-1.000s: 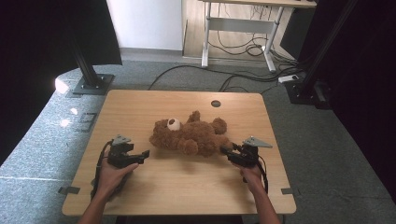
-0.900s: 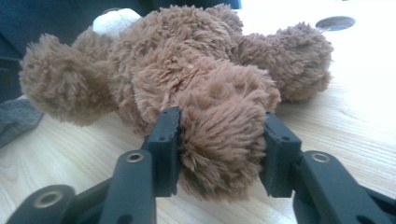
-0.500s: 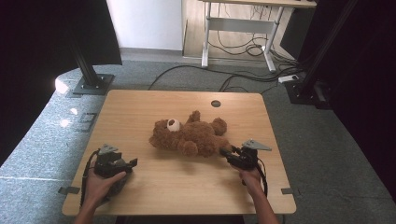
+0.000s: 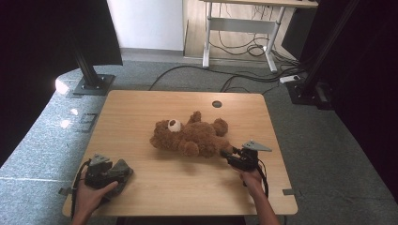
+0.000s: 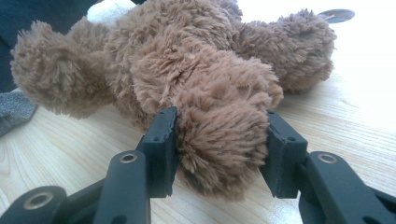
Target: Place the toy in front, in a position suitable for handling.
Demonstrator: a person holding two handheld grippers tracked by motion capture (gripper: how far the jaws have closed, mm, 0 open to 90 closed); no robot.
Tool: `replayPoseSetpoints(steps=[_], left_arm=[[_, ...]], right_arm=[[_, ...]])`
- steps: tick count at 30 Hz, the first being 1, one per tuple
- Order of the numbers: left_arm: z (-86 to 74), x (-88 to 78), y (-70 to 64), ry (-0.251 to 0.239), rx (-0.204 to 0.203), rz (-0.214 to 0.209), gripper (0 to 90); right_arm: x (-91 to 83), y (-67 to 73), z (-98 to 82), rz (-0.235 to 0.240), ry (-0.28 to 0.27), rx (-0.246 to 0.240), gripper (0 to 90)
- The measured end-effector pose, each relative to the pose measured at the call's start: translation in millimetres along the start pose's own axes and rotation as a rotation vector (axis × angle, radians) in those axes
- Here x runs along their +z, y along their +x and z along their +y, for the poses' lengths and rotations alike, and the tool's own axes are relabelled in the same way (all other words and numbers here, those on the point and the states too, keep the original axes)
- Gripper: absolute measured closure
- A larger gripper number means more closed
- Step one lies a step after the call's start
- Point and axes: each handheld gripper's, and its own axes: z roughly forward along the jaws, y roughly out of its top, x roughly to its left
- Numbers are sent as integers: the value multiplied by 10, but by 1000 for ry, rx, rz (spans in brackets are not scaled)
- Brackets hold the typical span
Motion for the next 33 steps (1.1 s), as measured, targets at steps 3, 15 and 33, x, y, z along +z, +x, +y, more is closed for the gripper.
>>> replayPoseSetpoints(steps=[3,15,33], left_arm=[[-69,-35,15,8,-8,17,177],[-176,197,38,103,-3,63,192],[-123,159,47,19,-9,5,649]], right_arm=[[9,-3,-6,0,5,2,520],[21,0,-14,-4,14,6,518],[27,7,-15,-10,14,3,518]])
